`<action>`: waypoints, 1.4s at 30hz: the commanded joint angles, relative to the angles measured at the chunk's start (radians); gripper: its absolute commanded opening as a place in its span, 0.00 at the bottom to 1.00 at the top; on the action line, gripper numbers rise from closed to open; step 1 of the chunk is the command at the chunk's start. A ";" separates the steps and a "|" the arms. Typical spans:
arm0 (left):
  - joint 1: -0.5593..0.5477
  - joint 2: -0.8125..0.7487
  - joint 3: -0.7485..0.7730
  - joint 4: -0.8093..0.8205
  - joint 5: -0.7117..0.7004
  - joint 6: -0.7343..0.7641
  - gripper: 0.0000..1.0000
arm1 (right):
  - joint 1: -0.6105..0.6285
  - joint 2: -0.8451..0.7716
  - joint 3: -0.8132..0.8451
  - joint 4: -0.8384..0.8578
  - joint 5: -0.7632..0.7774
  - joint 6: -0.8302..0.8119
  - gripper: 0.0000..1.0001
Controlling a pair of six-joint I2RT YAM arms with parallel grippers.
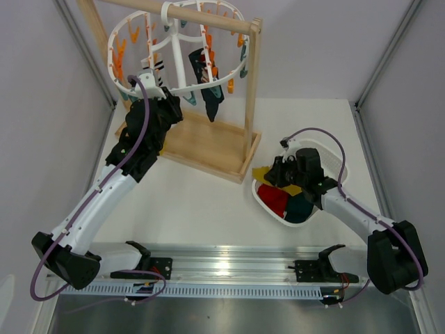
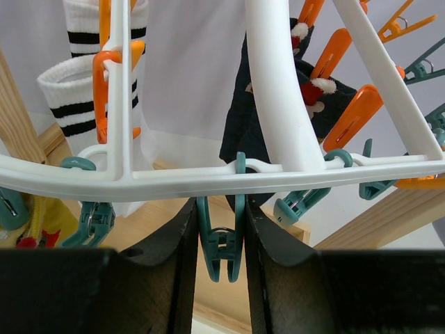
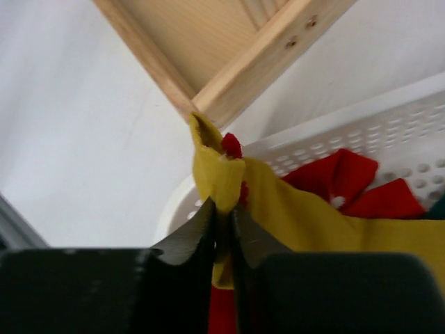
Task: Clip the socks to the hanger
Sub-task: Pick up the sock from the bin.
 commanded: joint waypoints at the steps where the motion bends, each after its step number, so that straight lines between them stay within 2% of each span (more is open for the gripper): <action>1: 0.005 -0.002 0.011 -0.056 0.028 -0.015 0.01 | 0.007 -0.050 0.007 0.044 -0.102 -0.022 0.13; 3: 0.005 -0.001 0.016 -0.065 0.028 -0.015 0.01 | 0.032 -0.078 0.022 0.026 -0.092 -0.048 0.00; 8: 0.004 -0.007 0.031 -0.084 0.028 -0.020 0.01 | 0.111 -0.156 0.097 -0.031 -0.027 -0.125 0.00; 12: 0.005 -0.007 0.052 -0.123 0.028 -0.041 0.01 | 0.271 -0.155 0.203 -0.016 0.127 -0.213 0.00; 13: 0.004 -0.005 0.068 -0.137 0.026 -0.050 0.01 | 0.311 -0.146 0.221 0.004 0.227 -0.218 0.00; 15: 0.004 0.002 0.094 -0.166 0.031 -0.067 0.01 | 0.436 -0.100 0.254 0.102 0.357 -0.305 0.00; 16: 0.005 0.007 0.100 -0.180 0.032 -0.075 0.01 | 0.481 -0.083 0.261 0.145 0.496 -0.338 0.00; 17: 0.004 0.016 0.108 -0.203 0.035 -0.090 0.01 | 0.554 -0.060 0.264 0.245 0.557 -0.368 0.00; 23: 0.005 0.028 0.144 -0.246 0.062 -0.139 0.01 | 0.650 0.161 0.329 0.605 0.766 -0.533 0.00; 26: 0.004 0.027 0.155 -0.265 0.062 -0.152 0.01 | 0.668 0.256 0.358 0.753 0.795 -0.579 0.00; 30: 0.005 0.028 0.163 -0.286 0.068 -0.178 0.01 | 0.675 0.339 0.405 0.869 0.823 -0.614 0.00; 37: 0.005 0.038 0.169 -0.301 0.063 -0.207 0.00 | 0.679 0.411 0.482 0.903 0.781 -0.600 0.00; 42: 0.005 0.042 0.168 -0.295 0.063 -0.222 0.01 | 0.679 0.443 0.536 0.866 0.748 -0.580 0.00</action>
